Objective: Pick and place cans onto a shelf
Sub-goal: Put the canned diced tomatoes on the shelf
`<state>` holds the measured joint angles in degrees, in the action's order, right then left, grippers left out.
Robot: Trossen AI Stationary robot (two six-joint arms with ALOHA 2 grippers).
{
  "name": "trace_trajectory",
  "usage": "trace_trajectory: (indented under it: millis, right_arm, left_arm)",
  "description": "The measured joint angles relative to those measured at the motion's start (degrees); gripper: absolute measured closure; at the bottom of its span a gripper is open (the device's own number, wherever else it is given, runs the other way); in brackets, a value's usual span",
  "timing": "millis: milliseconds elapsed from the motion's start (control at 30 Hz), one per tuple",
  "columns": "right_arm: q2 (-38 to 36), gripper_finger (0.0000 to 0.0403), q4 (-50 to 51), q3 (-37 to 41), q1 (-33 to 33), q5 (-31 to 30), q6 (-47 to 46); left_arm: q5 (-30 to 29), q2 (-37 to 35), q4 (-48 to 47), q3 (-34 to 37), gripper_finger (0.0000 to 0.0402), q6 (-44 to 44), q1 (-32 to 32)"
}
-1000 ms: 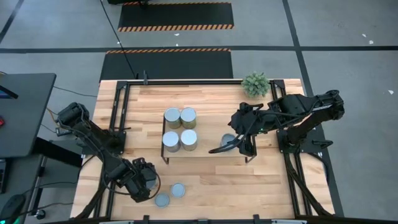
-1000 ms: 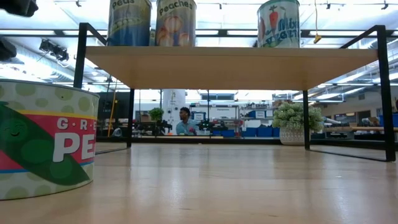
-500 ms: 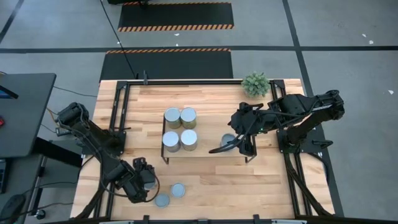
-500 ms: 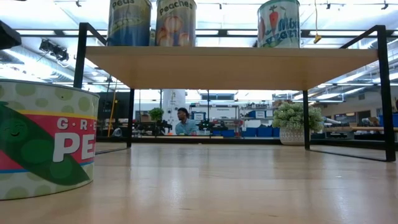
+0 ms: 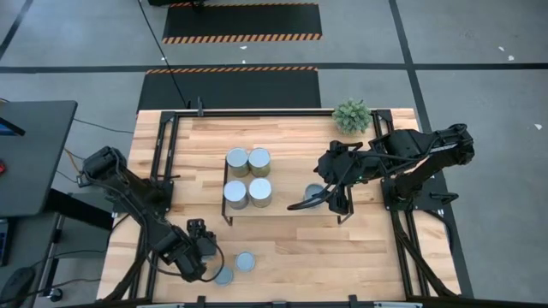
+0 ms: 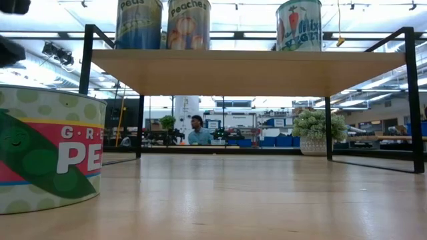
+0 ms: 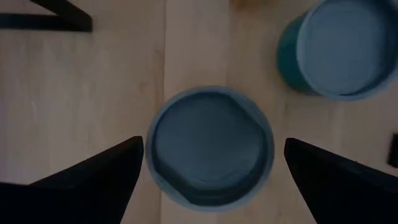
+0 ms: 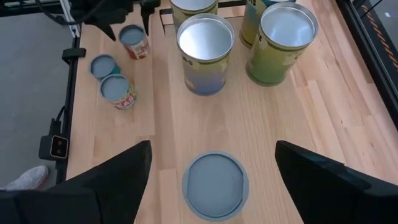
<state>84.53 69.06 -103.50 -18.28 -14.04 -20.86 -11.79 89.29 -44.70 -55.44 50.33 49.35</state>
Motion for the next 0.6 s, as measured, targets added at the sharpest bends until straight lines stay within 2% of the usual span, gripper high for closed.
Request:
trace_trajectory:
  millis: [233,500,600]
  right_arm:
    - [0.0,0.0053,0.0,0.0,0.0,0.0,0.0]
    - [0.0,0.0053,-0.1,0.0,0.0,0.0,0.0]
    - [0.0,0.0053,0.0,0.0,0.0,0.0,0.0]
  left_arm:
    - [0.5,3.7,0.6,0.0,0.0015,2.6,-0.5]
    - [1.4,3.7,0.9,-0.1,0.0114,5.8,-3.2]
    - [5.1,3.6,-0.1,-2.0,0.0116,6.1,-4.4]
